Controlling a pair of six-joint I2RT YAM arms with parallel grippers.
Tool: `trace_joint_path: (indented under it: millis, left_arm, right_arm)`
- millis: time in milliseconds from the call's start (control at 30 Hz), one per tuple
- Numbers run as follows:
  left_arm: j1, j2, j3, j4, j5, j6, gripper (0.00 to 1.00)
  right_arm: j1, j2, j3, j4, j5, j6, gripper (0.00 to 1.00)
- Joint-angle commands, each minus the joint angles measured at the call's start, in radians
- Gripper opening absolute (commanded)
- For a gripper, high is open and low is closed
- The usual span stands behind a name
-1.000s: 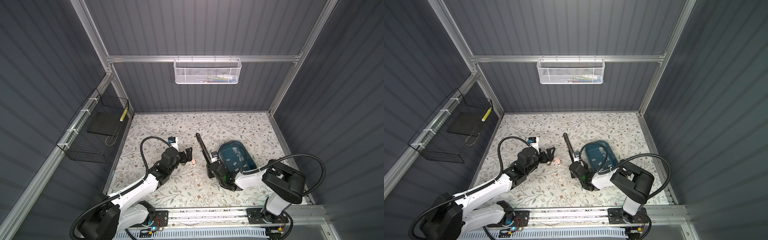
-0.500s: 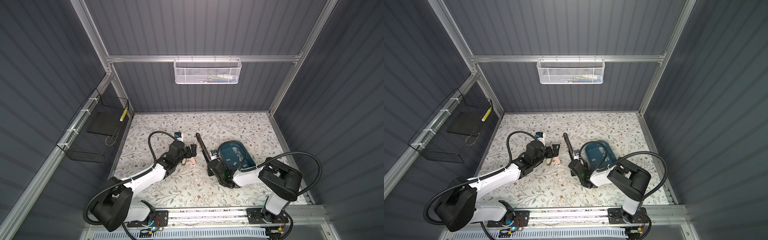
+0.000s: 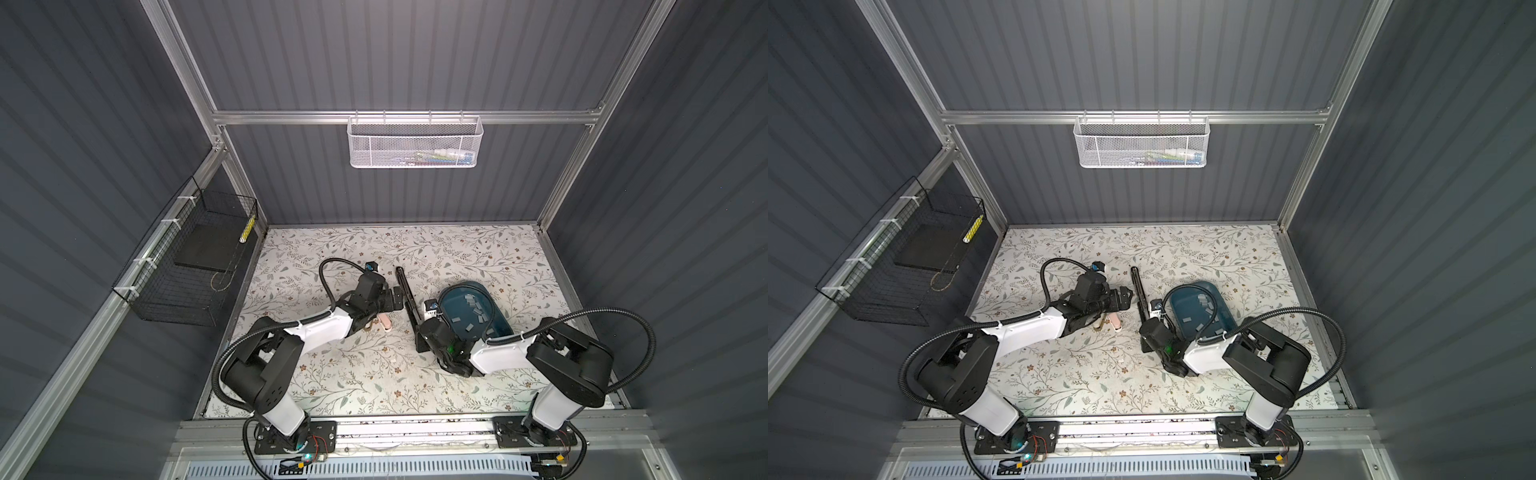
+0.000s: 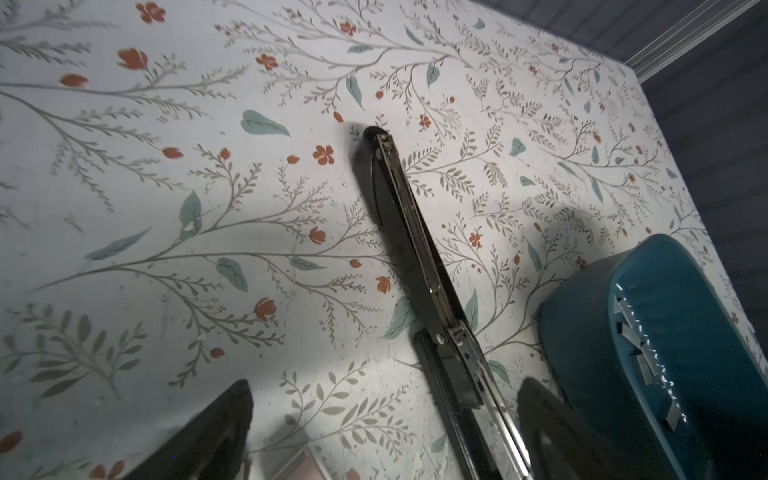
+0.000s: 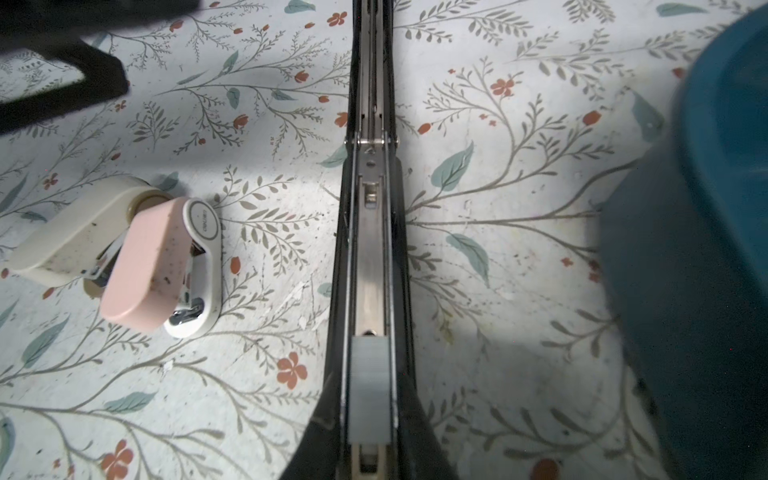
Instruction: Load the staples into the stapler
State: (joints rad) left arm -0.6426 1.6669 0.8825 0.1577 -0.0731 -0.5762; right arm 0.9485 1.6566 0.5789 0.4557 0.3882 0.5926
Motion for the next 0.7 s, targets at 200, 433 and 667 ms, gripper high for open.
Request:
trace_joint_path:
  millis: [200,433,667]
  left_arm:
    - [-0.006,0.184,0.119,0.045,0.093,-0.118,1.0]
    - [-0.006,0.263,0.181,0.04,0.113,-0.191,1.0]
    - [0.003,0.347,0.264,-0.022,0.125,-0.242,1.0]
  right_arm:
    - [-0.022,-0.034,-0.047,0.064,-0.056,0.072,0.12]
    - [-0.04,-0.035,-0.053,0.084,-0.113,0.088,0.1]
    - [-0.043,-0.033,-0.075,0.133,-0.137,0.082,0.09]
